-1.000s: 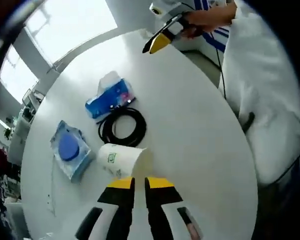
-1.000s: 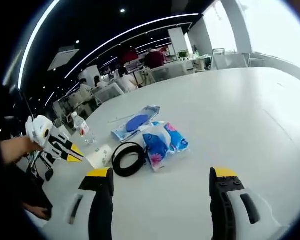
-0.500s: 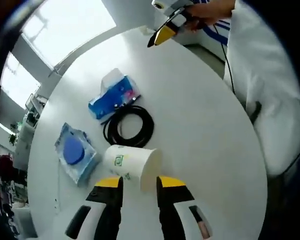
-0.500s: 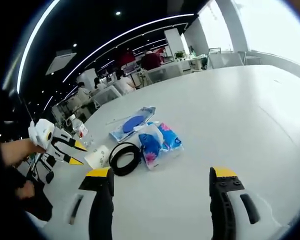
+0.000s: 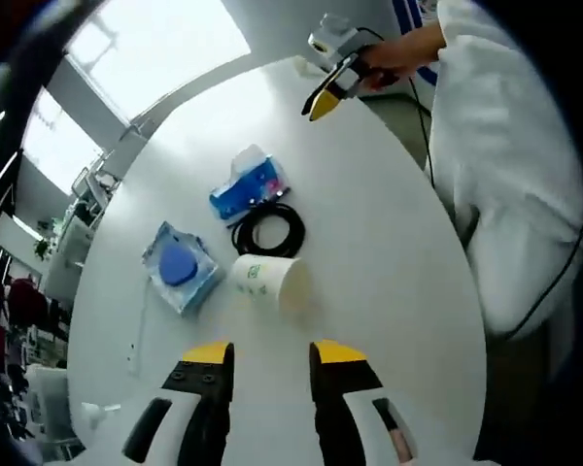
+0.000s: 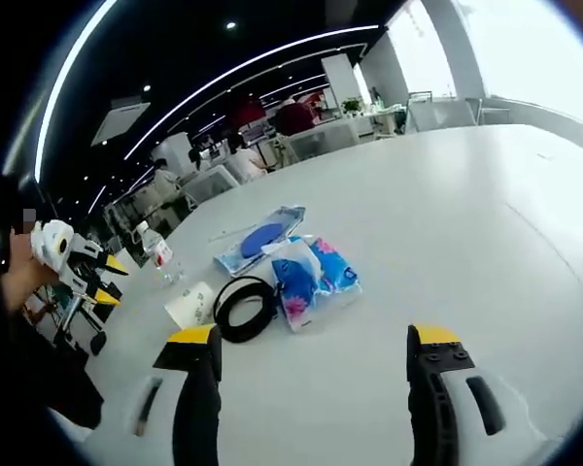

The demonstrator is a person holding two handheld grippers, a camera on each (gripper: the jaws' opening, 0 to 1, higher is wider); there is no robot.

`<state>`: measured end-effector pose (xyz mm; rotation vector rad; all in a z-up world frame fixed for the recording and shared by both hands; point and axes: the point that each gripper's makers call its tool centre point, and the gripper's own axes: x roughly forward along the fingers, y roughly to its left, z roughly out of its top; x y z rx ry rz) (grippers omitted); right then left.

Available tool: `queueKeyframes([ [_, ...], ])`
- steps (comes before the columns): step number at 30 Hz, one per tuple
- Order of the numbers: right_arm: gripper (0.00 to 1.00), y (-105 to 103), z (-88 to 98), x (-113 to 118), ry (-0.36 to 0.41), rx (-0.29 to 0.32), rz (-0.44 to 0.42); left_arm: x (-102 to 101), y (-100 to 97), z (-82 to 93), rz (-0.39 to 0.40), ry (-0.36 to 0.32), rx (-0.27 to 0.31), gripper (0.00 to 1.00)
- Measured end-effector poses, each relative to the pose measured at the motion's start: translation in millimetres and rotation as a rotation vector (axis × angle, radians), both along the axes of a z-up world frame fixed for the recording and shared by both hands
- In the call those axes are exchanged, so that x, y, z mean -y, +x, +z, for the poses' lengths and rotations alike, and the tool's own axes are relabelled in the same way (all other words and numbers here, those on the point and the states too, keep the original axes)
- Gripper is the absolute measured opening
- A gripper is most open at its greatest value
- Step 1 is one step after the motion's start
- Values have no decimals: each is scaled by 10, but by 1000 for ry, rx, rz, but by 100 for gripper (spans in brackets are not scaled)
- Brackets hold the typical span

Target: Arrange the tabletop items into an orderly group along one side of the table until the central work area is clear of visible clutter.

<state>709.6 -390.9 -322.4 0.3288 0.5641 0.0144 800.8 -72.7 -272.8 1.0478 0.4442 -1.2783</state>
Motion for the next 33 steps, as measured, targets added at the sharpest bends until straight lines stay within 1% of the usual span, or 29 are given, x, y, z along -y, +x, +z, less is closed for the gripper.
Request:
queueKeyframes([
  [2, 74, 61, 18, -34, -2, 5, 19, 60, 28, -102, -10, 5, 7, 32],
  [4, 74, 121, 36, -68, -5, 10, 38, 120, 56, -204, -20, 11, 14, 32],
  [5, 74, 134, 41, -77, -9, 11, 42, 143, 60, -227, -14, 4, 0, 32],
  [8, 74, 171, 56, -105, -20, 12, 56, 231, 122, -364, -15, 7, -11, 28],
  [9, 74, 194, 82, -109, -24, 15, 63, 332, 70, -397, -26, 0, -38, 26],
  [11, 74, 201, 100, -104, -24, 17, 64, 373, 84, -415, -36, -1, -30, 30],
  [12, 73, 205, 110, -101, -24, 19, 65, 394, 91, -424, -41, -1, -26, 30],
  [13, 73, 208, 116, -69, -34, 19, 64, 479, 87, -459, -50, -18, -45, 29],
  [16, 73, 208, 108, -57, -32, 17, 62, 482, 103, -487, -56, -11, -42, 29],
  [17, 73, 207, 94, -18, -32, 9, 59, 488, 142, -568, -61, -4, -47, 29],
  [20, 73, 205, 91, -3, -31, 9, 55, 489, 144, -590, -63, -3, -52, 26],
  [26, 73, 210, 71, 11, -28, 4, 51, 502, 143, -655, -75, 5, -56, 25],
  [28, 73, 209, 74, 19, -27, 3, 46, 514, 138, -663, -81, 4, -55, 20],
  [30, 73, 208, 76, 26, -26, 2, 42, 525, 132, -672, -86, 3, -54, 18],
  [31, 73, 207, 76, 30, -26, 2, 40, 558, 136, -707, -85, 2, -71, 17],
  [32, 73, 207, 77, 34, -27, 1, 39, 568, 131, -727, -92, 4, -73, 14],
  [33, 73, 206, 77, 38, -27, 1, 38, 579, 127, -747, -98, 6, -74, 8],
])
